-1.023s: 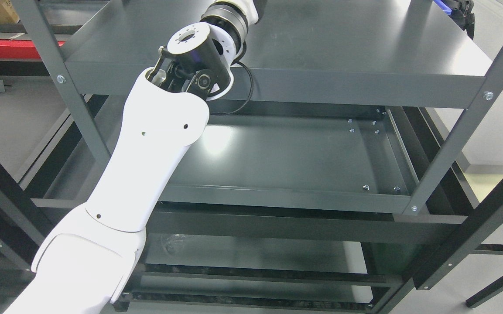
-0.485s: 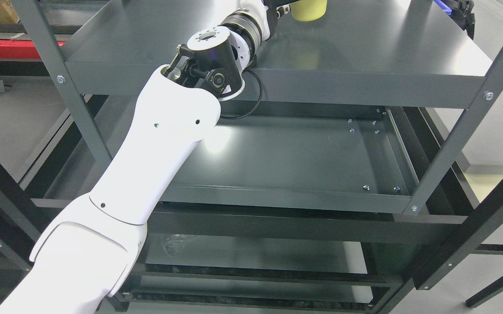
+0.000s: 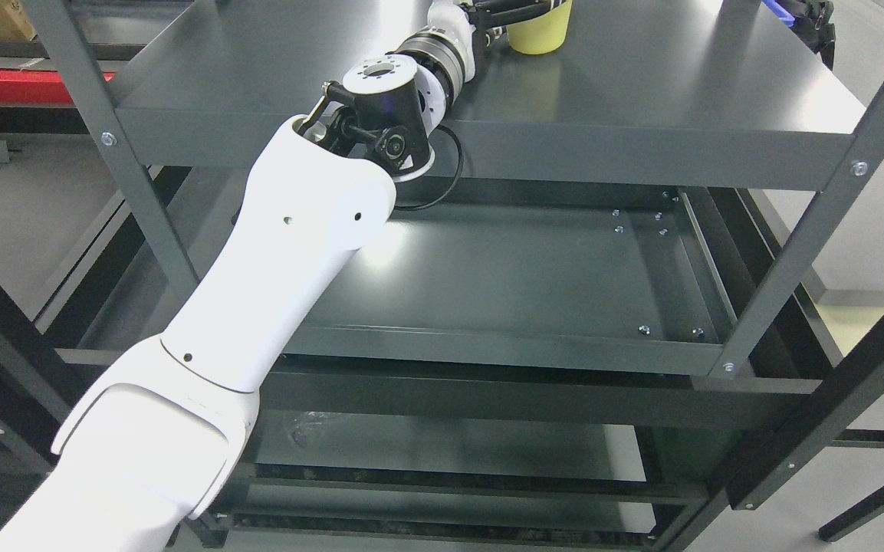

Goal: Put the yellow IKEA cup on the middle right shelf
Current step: 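Set the cup on the shelf and open the left hand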

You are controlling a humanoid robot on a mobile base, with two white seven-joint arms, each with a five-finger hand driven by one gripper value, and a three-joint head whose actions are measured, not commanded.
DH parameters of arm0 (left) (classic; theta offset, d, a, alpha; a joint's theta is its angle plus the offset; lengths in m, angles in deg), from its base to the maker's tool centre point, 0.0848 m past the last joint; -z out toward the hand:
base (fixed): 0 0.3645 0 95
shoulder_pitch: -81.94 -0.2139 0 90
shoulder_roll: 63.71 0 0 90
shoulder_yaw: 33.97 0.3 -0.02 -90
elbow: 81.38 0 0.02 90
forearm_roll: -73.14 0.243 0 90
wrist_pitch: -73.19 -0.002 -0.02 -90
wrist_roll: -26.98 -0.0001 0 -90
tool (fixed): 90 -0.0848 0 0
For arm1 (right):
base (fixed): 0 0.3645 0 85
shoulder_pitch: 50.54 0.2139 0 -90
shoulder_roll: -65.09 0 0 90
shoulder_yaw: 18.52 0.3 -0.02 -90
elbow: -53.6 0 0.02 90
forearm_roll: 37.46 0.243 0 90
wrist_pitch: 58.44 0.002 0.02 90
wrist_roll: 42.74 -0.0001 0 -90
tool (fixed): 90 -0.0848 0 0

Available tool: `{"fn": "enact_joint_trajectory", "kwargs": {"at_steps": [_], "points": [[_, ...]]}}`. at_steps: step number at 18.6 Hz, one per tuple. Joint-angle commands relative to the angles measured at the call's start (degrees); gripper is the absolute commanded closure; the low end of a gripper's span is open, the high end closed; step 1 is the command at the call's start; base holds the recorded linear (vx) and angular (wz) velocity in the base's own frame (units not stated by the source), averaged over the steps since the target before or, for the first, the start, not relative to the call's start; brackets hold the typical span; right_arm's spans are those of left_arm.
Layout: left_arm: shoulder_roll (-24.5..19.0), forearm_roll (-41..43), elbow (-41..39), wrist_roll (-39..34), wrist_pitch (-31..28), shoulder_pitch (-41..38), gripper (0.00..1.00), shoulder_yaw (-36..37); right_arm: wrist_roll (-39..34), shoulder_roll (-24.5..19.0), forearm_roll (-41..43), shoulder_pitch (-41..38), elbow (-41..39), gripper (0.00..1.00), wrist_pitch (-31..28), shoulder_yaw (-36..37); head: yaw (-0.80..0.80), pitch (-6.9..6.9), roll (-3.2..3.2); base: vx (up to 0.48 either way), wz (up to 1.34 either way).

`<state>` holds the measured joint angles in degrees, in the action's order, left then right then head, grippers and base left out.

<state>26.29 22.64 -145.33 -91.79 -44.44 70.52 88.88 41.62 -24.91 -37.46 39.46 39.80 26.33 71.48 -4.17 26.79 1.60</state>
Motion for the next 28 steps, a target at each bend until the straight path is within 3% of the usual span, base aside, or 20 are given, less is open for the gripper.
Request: {"fn": "enact_joint_trajectory", "kwargs": {"at_steps": [1,28], "points": [[-1.0,5.31,1.37,0.03,0.03,0.61,0.01,1.52,12.32,1.0,1.41,-0.61,0.0,0.01,-0.05,-0.97,0.0,0.0,0.0,0.0,0.0],[-1.0,5.94,-5.75,-0.32,-0.14,-0.79,0.01,-0.77,12.32,1.0,1.41,-0.61,0.0,0.01,-0.05,-0.97,0.0,0.0,0.0,-0.025,0.0]]}}
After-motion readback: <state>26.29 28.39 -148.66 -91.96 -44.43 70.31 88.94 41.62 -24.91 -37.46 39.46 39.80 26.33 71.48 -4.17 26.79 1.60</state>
